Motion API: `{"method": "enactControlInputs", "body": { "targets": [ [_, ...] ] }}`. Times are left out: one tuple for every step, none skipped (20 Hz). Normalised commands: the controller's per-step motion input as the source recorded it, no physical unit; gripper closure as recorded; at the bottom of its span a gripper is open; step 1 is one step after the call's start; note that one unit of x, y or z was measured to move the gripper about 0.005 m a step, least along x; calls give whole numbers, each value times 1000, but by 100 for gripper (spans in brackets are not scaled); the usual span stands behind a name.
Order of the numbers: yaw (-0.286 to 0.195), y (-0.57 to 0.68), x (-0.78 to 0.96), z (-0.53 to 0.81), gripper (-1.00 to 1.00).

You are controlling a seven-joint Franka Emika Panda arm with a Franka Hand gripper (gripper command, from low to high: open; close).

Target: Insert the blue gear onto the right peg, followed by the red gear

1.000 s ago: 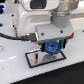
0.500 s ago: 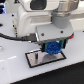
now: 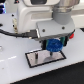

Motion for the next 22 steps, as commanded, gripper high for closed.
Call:
{"method": "enactControlInputs", "body": {
  "targets": [
    [0, -11, 232, -9, 100],
    [0, -39, 260, -3, 100],
    [0, -125, 284, -62, 100],
    [0, -138, 209, -99, 100],
    [0, -153, 266, -78, 100],
    [0, -144, 240, -57, 100],
    [0, -169, 254, -95, 100],
    [0, -158, 252, -70, 100],
    [0, -137, 229, -84, 100],
    [0, -62, 270, -67, 100],
    [0, -11, 249, -82, 100],
    [0, -34, 293, -79, 100],
    [0, -44, 340, 42, 100],
    [0, -6, 408, -60, 100],
    [0, 103, 457, 70, 100],
    [0, 131, 455, 149, 100],
    [0, 0, 143, 0, 100],
    [0, 0, 257, 237, 100],
    [0, 34, 454, 369, 100],
    [0, 97, 551, 477, 100],
    [0, 80, 557, 497, 100],
    [0, 80, 554, 454, 100]
  ]
}}
